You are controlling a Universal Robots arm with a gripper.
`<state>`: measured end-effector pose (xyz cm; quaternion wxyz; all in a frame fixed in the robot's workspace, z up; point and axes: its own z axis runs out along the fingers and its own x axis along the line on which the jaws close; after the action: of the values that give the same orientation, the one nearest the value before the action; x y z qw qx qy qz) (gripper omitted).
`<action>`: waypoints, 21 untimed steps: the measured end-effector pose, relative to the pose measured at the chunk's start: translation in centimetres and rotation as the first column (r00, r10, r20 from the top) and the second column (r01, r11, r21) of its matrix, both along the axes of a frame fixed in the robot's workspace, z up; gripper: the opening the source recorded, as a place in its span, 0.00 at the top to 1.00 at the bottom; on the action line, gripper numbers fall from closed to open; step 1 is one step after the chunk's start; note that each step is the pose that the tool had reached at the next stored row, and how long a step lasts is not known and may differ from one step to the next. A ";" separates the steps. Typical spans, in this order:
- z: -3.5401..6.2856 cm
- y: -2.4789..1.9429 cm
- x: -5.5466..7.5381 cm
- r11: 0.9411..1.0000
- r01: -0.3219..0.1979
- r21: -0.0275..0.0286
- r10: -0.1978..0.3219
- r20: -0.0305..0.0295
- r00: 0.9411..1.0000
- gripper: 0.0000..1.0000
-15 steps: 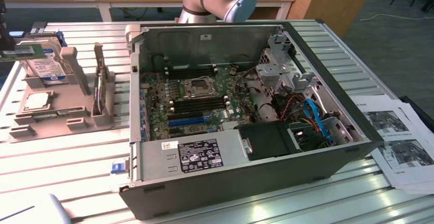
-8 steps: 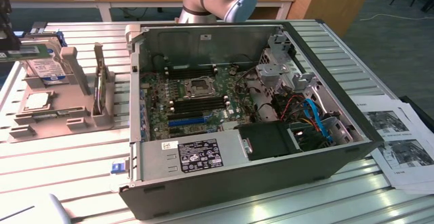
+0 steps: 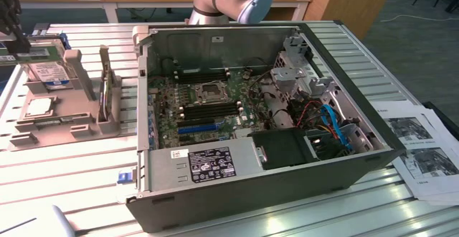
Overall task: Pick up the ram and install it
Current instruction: 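Pick up the ram and move it above insertion slot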
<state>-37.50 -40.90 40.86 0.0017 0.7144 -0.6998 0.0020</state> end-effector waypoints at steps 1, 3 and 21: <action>0.00 0.00 0.2 1.000 0.000 0.000 0.000 0.000 1.000 0.89; 0.00 0.00 0.5 1.000 0.000 0.000 0.000 0.000 1.000 0.89; 0.00 0.00 3.4 1.000 -0.001 0.000 0.001 0.000 1.000 0.89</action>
<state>-34.10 -40.90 40.87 0.0016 0.7147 -0.6994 0.0020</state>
